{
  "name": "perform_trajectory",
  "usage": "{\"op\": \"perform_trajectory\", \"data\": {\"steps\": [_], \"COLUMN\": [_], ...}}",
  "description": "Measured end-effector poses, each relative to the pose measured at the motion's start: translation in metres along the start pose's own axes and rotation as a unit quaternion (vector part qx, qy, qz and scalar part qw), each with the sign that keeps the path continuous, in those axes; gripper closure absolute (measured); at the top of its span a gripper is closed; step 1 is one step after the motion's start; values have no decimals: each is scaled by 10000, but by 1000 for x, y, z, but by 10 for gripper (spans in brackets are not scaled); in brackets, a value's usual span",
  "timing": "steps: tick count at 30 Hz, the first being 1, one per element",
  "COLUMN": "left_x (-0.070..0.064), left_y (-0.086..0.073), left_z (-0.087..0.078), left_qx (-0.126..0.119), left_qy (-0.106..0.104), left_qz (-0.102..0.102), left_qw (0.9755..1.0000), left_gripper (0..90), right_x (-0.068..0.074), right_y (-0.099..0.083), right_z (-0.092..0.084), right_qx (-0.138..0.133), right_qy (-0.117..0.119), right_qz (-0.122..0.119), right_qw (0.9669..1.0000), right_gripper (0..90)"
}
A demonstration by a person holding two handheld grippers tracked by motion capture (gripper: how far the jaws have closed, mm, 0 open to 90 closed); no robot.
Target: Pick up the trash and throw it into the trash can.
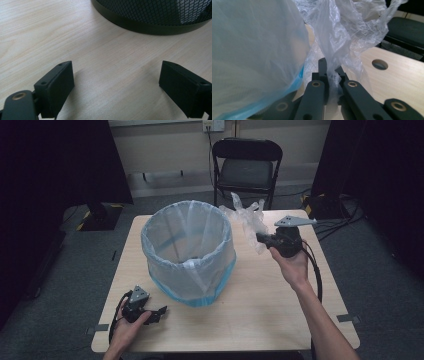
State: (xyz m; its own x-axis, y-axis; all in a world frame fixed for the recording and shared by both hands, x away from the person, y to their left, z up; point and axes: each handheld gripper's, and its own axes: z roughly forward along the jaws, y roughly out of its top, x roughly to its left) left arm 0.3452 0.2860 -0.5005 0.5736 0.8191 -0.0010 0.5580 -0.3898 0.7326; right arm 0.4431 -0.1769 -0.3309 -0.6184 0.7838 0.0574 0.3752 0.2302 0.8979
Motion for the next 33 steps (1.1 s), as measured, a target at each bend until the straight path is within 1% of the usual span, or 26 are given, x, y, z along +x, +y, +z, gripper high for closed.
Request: {"op": "perform_trajectory", "data": {"steps": [1, 2, 3, 5, 6, 7, 8, 9, 10, 11, 15, 16, 17, 18, 19, 21, 24, 25, 26, 27, 28, 29, 30, 31, 32, 33], "left_x": [0, 0, 0, 0, 0, 0, 0, 0, 0, 0, 0, 0, 0, 0, 0, 0, 0, 0, 0, 0, 0, 0, 0, 0, 0, 0], "left_y": [0, 0, 0, 0, 0, 0, 0, 0, 0, 0, 0, 0, 0, 0, 0, 0, 0, 0, 0, 0, 0, 0, 0, 0, 0, 0], "left_z": [0, 0, 0, 0, 0, 0, 0, 0, 0, 0, 0, 0, 0, 0, 0, 0, 0, 0, 0, 0, 0, 0, 0, 0, 0, 0], "left_qx": [-2, -3, -1, -2, 0, 0, 0, -3, -5, -5, -5, -4, -1, -3, -3, 0, -1, 1, -3, -3, -2, -2, -4, -4, 1, 1], "left_qy": [2, 1, 0, 4, 1, 1, 0, 4, 3, 3, 4, 3, 2, 3, 3, 2, 1, 1, 2, 2, 1, 1, 2, 2, 1, 1], "left_qz": [-13, -18, -1, -15, 0, 0, 2, -17, -16, -16, -17, -18, -2, -18, -18, -1, -1, 2, -16, -17, -16, -16, -18, -18, 2, 2], "left_qw": [10000, 10000, 10000, 10000, 10000, 10000, 10000, 10000, 10000, 10000, 10000, 10000, 10000, 10000, 10000, 10000, 10000, 10000, 10000, 10000, 10000, 10000, 10000, 10000, 10000, 10000], "left_gripper": [122, 121, 121, 122, 122, 121, 121, 121, 122, 121, 121, 121, 121, 122, 122, 121, 121, 121, 122, 122, 122, 121, 122, 122, 122, 122], "right_x": [0, 1, 1, 2, 4, 4, 6, 6, 11, 11, 20, 24, 24, 29, 29, 37, 52, 57, 65, 65, 72, 72, 78, 78, 85, 85], "right_y": [0, 8, 8, 15, 22, 22, 32, 32, 42, 42, 60, 66, 66, 71, 71, 76, 85, 88, 94, 94, 99, 99, 103, 103, 105, 105], "right_z": [0, -3, -3, -6, -9, -9, -10, -10, -12, -12, -14, -15, -15, -15, -15, -16, -17, -17, -16, -16, -11, -11, -5, -5, 1, 1], "right_qx": [0, -94, -94, -199, -287, -287, -325, -325, -413, -413, -577, -630, -630, -676, -676, -685, -770, -795, -817, -817, -758, -758, -697, -697, -676, -676], "right_qy": [0, -4, -4, 33, 114, 114, 152, 152, 243, 243, 470, 571, 571, 671, 671, 774, 952, 1020, 1187, 1187, 1286, 1286, 1417, 1417, 1528, 1528], "right_qz": [0, -23, -23, -57, -89, -89, -91, -91, -202, -202, -278, -302, -302, -328, -328, -336, -447, -470, -513, -513, -559, -559, -560, -560, -597, -597], "right_qw": [10000, 10000, 10000, 9998, 9995, 9995, 9993, 9993, 9986, 9986, 9968, 9959, 9959, 9949, 9949, 9941, 9915, 9905, 9882, 9882, 9872, 9872, 9859, 9859, 9841, 9841], "right_gripper": [900, 900, 900, 900, 900, 900, 900, 900, 900, 900, 900, 900, 900, 900, 900, 900, 900, 900, 900, 900, 900, 900, 900, 900, 900, 900]}}
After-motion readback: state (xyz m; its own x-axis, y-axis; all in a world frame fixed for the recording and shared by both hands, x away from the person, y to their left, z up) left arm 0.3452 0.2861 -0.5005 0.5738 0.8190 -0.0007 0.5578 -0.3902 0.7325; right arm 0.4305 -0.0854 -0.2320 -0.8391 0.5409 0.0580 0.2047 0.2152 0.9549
